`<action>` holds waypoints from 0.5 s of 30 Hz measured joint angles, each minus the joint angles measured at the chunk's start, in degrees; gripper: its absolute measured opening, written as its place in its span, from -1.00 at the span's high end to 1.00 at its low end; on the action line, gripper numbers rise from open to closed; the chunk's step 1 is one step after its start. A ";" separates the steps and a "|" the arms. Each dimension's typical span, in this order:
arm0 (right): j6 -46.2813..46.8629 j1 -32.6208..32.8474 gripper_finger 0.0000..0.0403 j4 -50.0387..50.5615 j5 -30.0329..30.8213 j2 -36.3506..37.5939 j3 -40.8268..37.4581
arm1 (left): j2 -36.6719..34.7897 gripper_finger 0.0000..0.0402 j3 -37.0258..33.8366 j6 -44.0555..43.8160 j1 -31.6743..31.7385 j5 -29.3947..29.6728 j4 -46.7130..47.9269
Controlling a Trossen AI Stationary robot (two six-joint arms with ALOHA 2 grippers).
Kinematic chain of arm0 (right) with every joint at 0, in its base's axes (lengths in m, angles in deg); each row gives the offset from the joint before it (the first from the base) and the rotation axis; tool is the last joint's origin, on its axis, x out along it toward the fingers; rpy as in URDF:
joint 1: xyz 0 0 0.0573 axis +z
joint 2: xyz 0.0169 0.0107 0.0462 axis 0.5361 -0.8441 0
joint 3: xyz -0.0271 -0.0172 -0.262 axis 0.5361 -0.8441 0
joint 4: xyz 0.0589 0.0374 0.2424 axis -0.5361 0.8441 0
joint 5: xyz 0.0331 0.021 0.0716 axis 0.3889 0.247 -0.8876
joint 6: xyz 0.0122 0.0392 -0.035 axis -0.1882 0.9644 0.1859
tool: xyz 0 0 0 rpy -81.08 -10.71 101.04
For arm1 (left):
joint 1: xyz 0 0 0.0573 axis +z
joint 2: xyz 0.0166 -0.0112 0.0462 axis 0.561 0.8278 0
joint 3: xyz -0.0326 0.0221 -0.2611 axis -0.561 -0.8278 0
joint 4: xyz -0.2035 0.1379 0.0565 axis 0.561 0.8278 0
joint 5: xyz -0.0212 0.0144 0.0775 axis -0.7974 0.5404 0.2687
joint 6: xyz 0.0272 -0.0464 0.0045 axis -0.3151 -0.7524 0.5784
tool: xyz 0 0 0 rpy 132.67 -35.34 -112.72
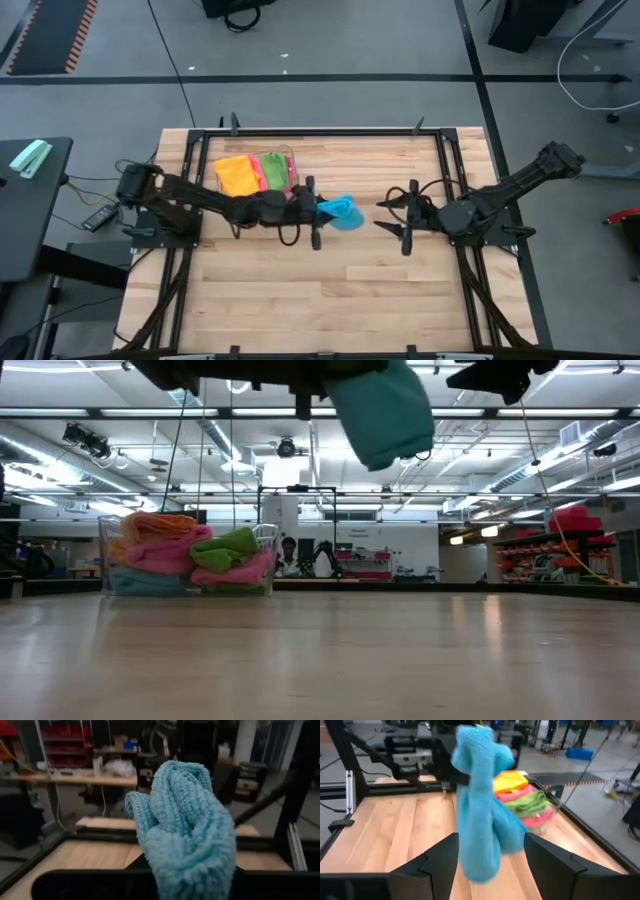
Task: Fold microfiber towels
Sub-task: Stack the blue microfiber towel on top of the green microfiber towel
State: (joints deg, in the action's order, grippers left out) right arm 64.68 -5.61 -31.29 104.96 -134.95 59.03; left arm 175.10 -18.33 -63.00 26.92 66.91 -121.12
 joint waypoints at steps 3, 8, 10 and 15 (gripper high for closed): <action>2.02 -0.02 -0.15 2.47 0.00 0.75 0.00 | -3.80 0.86 -1.09 -0.02 0.91 -0.16 7.10; 2.96 0.00 -0.12 3.52 -0.02 -0.82 0.02 | -9.98 0.81 -2.66 2.49 2.74 2.86 17.27; 3.33 0.00 -0.12 3.32 -0.04 -1.80 0.02 | -12.81 0.82 -2.64 5.88 3.09 5.81 24.26; 4.45 -0.04 -0.12 3.62 -0.02 -3.52 0.02 | -18.51 0.86 -2.64 16.26 4.34 12.34 35.37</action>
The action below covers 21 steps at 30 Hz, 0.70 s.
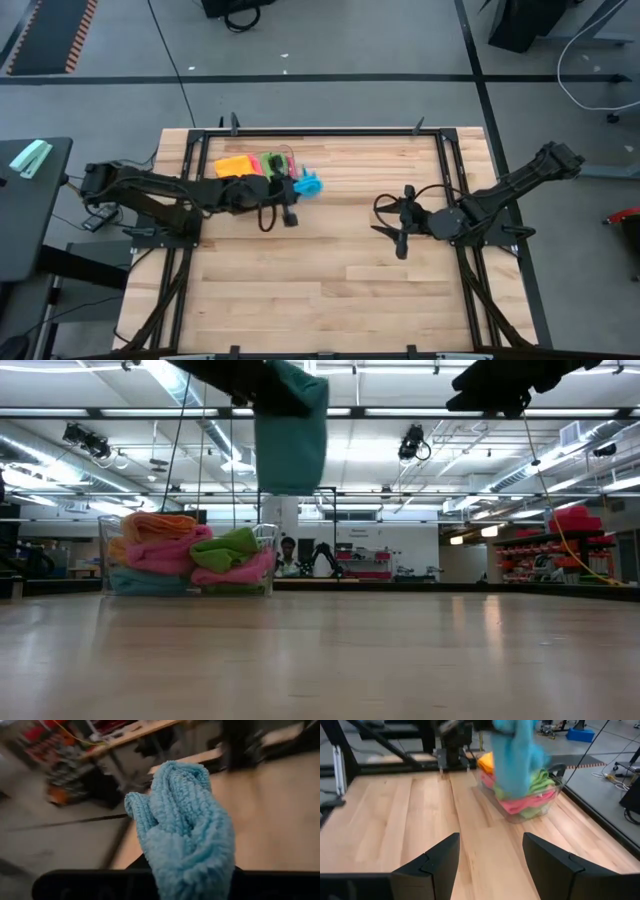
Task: Fold microfiber towels
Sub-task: Stack the blue microfiber towel on top of the green microfiber towel
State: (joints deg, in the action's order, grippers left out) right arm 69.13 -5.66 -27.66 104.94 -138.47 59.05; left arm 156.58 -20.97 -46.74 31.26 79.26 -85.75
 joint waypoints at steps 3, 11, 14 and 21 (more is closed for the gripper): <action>0.08 0.00 -0.12 -0.77 0.13 -0.89 -0.02 | -1.85 0.82 0.06 8.37 1.31 2.87 3.34; 2.38 0.02 -0.12 -0.61 0.39 -2.08 -0.02 | -2.08 0.87 0.04 23.39 9.01 5.75 10.12; 3.14 0.02 -0.12 -0.26 -0.02 -2.29 -0.02 | -2.08 0.87 0.04 25.20 12.62 4.75 10.79; 3.58 0.04 -0.12 -0.09 -0.20 -2.40 -0.02 | -2.10 0.85 -1.84 31.82 17.54 1.18 9.49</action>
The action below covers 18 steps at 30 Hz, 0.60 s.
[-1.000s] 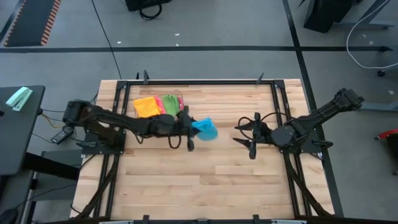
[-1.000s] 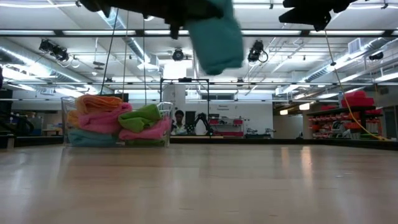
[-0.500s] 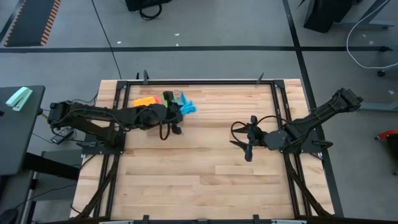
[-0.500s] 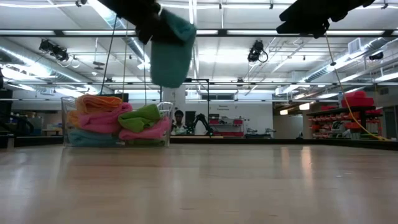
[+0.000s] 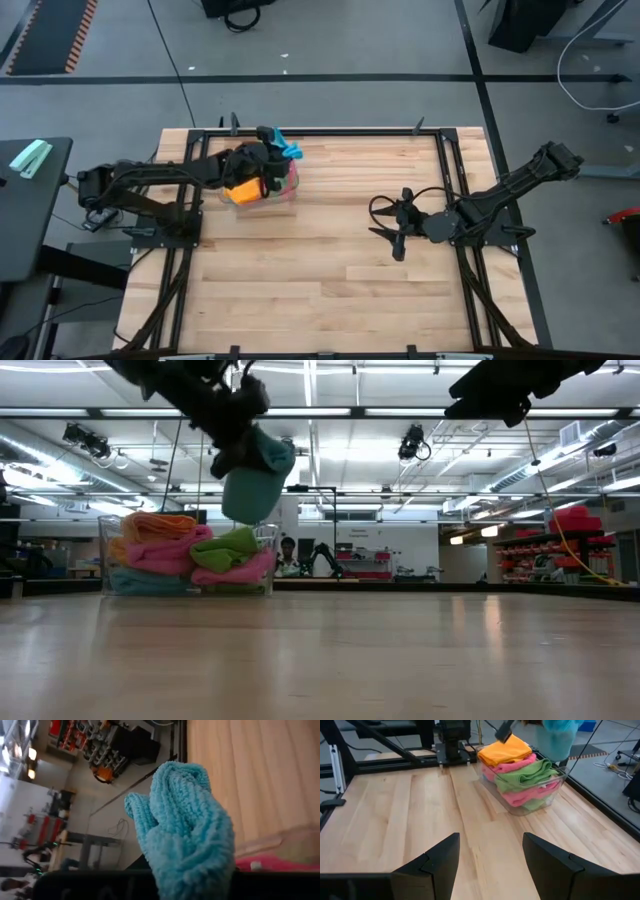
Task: Fold microfiber towels
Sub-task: Stack the blue microfiber towel on top of the green microfiber towel
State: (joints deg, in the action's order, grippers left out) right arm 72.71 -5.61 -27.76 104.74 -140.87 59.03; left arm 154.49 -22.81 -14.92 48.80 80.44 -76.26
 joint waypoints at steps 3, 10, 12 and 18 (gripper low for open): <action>0.99 0.00 -0.12 0.04 -0.13 0.00 0.00 | 0.02 0.87 -5.58 5.98 0.47 0.95 -7.11; 2.02 0.00 -0.12 0.13 -0.66 0.00 0.00 | -0.77 0.84 -18.36 18.39 -1.09 0.81 -28.08; 2.58 0.02 -0.12 0.17 -0.77 0.00 0.00 | -0.76 0.80 -20.43 19.21 -1.06 0.75 -30.14; 2.95 0.02 -0.12 0.16 -1.07 0.00 0.00 | -0.61 0.77 -23.77 12.28 -2.17 0.90 -29.32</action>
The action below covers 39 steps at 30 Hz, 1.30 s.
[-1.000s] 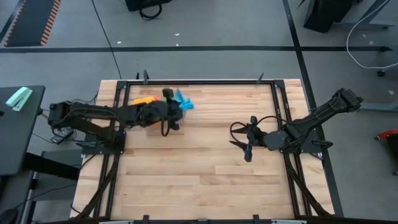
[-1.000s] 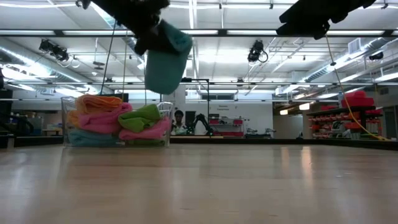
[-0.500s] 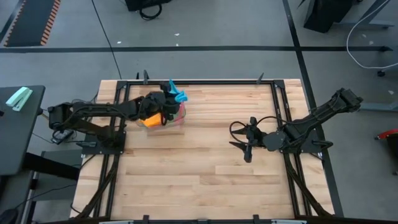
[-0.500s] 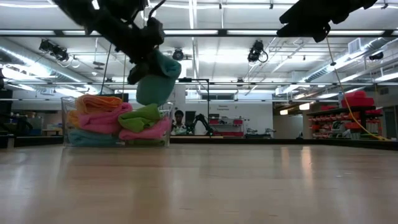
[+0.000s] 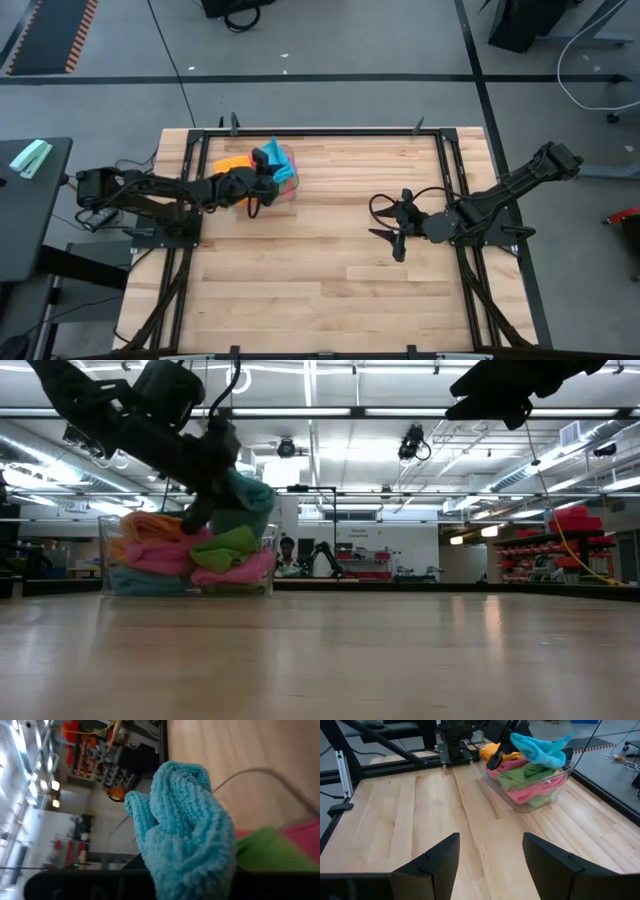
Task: Fold microfiber towels
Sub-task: Stack the blue microfiber towel on top of the green microfiber towel
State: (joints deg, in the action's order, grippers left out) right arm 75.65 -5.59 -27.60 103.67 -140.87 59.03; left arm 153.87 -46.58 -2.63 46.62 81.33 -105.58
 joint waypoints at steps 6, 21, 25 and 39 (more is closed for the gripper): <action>1.14 0.00 -0.12 -0.03 -0.02 0.02 0.00 | -0.22 0.74 -0.09 -10.27 -1.20 0.14 2.56; 1.26 0.48 -0.12 -0.12 -0.02 0.02 0.00 | -0.13 0.41 9.38 -18.29 -0.52 -1.18 22.17; 1.23 0.48 -0.12 -0.12 -0.02 0.02 0.00 | -0.09 0.44 12.57 -22.42 0.93 -4.74 32.64; 1.02 0.48 -0.12 -0.12 -0.02 0.02 0.00 | -0.05 0.25 16.72 -40.83 3.60 -16.26 44.12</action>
State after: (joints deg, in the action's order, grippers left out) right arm 76.67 -5.11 -27.72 103.65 -140.85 59.03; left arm 153.82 -29.87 -43.47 50.23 65.08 -61.47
